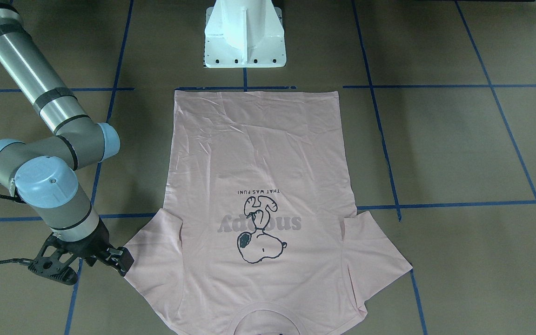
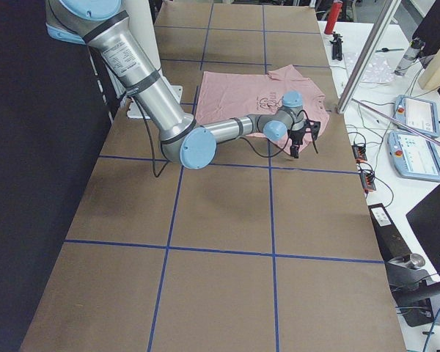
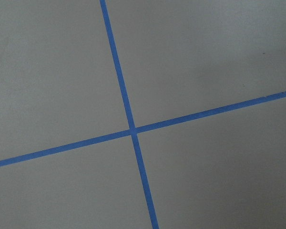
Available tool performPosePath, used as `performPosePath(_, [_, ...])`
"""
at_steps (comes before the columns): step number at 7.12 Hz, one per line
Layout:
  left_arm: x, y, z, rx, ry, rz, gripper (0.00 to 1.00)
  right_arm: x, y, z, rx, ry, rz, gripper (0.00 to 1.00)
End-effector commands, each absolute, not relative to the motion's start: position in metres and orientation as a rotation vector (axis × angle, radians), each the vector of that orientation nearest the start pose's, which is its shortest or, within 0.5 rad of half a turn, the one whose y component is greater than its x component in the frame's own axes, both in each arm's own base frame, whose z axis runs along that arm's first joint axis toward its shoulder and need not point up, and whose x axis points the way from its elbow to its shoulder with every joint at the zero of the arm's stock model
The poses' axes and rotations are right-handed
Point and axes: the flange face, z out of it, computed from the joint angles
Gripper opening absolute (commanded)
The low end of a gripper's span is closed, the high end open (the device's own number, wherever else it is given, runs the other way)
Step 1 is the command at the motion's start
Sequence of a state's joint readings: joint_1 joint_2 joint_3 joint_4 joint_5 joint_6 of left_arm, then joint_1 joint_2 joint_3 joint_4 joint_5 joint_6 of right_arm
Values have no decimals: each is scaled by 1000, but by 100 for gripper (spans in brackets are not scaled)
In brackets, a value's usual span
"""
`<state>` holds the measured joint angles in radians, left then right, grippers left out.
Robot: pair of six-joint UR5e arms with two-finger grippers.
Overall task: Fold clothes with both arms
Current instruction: 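Move the right gripper to the shirt sleeve nearest it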
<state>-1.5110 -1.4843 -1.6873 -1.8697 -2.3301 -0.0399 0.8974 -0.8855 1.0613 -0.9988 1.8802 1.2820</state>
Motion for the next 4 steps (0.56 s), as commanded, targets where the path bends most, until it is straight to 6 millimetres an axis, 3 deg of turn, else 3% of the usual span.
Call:
performPosePath(1, [-37, -476, 608, 278, 770, 144, 100, -420, -682, 434, 171, -768, 466, 81])
performPosePath(2, [-37, -475, 611, 272, 771, 142, 100, -421, -681, 434, 170, -768, 464, 61])
performPosePath(4, [-37, -475, 607, 277, 773, 144, 100, -430, -676, 434, 167, -769, 452, 58])
